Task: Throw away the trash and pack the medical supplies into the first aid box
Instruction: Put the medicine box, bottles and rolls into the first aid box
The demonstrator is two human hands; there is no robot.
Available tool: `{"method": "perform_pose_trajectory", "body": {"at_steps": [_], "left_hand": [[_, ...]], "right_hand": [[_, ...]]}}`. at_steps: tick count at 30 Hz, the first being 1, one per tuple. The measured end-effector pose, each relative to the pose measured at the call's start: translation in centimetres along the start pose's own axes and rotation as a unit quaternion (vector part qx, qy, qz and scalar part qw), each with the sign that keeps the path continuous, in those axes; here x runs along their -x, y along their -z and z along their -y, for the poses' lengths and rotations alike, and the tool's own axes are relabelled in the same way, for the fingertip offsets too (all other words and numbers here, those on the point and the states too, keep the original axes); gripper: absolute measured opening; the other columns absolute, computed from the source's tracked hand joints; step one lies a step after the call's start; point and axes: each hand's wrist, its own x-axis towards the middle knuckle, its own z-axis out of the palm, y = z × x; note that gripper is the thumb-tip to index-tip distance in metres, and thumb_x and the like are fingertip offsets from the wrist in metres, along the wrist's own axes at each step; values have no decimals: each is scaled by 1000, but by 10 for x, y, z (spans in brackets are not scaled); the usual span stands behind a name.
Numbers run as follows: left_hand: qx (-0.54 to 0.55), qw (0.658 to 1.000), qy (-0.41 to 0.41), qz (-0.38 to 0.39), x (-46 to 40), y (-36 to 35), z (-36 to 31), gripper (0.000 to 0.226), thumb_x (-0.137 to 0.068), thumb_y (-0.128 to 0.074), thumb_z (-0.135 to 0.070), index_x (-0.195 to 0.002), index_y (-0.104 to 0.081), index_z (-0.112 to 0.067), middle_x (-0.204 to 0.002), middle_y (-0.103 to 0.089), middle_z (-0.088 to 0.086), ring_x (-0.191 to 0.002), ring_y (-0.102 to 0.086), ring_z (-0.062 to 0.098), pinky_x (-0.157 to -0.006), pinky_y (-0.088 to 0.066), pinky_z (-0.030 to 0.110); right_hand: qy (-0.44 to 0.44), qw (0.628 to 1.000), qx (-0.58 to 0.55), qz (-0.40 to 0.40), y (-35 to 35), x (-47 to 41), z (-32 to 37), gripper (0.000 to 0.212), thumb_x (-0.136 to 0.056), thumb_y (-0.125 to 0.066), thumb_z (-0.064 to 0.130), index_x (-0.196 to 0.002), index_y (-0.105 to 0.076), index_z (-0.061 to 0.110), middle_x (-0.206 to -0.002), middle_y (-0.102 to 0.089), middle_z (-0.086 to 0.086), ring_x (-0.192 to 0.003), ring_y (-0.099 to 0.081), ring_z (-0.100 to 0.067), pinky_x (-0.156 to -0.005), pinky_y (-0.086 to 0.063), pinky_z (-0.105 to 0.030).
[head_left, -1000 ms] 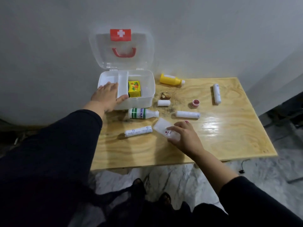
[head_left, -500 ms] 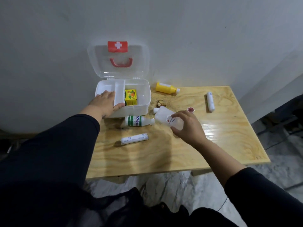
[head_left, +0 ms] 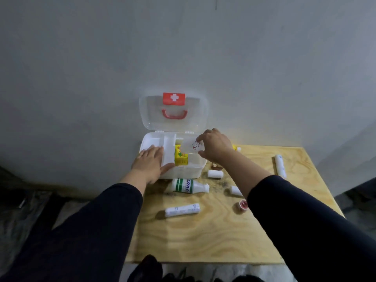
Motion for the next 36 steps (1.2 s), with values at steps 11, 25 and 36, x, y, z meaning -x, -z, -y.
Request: {"method": "perform_pose_trajectory", "body": {"at_steps": [11,25,36], "left_hand": [[21,999,-10,-32,-2,-8,6,82,-92,-19,-67,-155,-4,-16,-164,-3,3,-151,3,18,-123,-3,37],[7,999,-5,-38,-1,-8,5,85,-90,-13,-69,-156,-2,-17,-164,-3,2,-151,3,18,-123,-1,36],[6,1000,-3,-26,-2,-11,6,82,-93,-14,-67,-155,2,-17,-164,2,3,-151,6,16,-123,0,35]], "right_hand": [[9,995,-91,47,-48,-46,24,34,-83,-66,16,-115,-64,25,-132,-53,-6,-126,-45,-25,-106,-35,-33],[11,985,-171,-33,-41,-27,23,32,-87,-62,15,-119,-63,21,-127,-56,-8,-123,-47,-25,-105,-37,-34],[-120,910,-364,-158,-63,71,-18,28,-77,-75,15,-104,-65,13,-102,-66,-3,-92,-60,-15,-80,-52,-31]]}}
